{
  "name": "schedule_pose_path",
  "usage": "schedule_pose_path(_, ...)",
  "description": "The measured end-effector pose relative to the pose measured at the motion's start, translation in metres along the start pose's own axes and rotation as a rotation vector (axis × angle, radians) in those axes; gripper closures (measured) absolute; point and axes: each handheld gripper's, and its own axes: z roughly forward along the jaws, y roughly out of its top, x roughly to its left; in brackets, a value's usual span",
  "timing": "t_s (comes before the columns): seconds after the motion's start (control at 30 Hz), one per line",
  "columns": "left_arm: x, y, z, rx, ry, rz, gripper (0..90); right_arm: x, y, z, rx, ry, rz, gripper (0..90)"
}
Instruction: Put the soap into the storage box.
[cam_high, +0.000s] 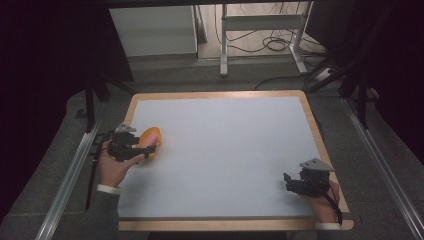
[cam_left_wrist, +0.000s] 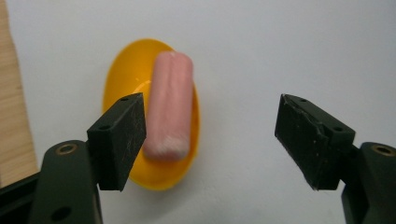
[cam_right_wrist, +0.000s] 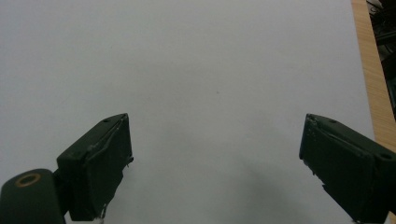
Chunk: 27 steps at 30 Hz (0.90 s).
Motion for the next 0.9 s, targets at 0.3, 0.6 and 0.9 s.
schedule_pose_path(0.3,-0.011,-0.042,-0.007,-0.033,-0.042,-0.010,25.0,-0.001,0.000,0.000,0.000,-0.003,0.000,9.1)
schedule_pose_path(0.6,-0.013,-0.078,-0.007,-0.026,-0.046,-0.024,24.4,0.002,0.001,-0.001,0.002,-0.003,-0.011,9.1)
schedule_pose_path(0.9,-0.007,-0.082,-0.007,-0.038,-0.056,-0.041,24.5,0.004,0.006,-0.007,-0.043,0.047,0.007,9.1)
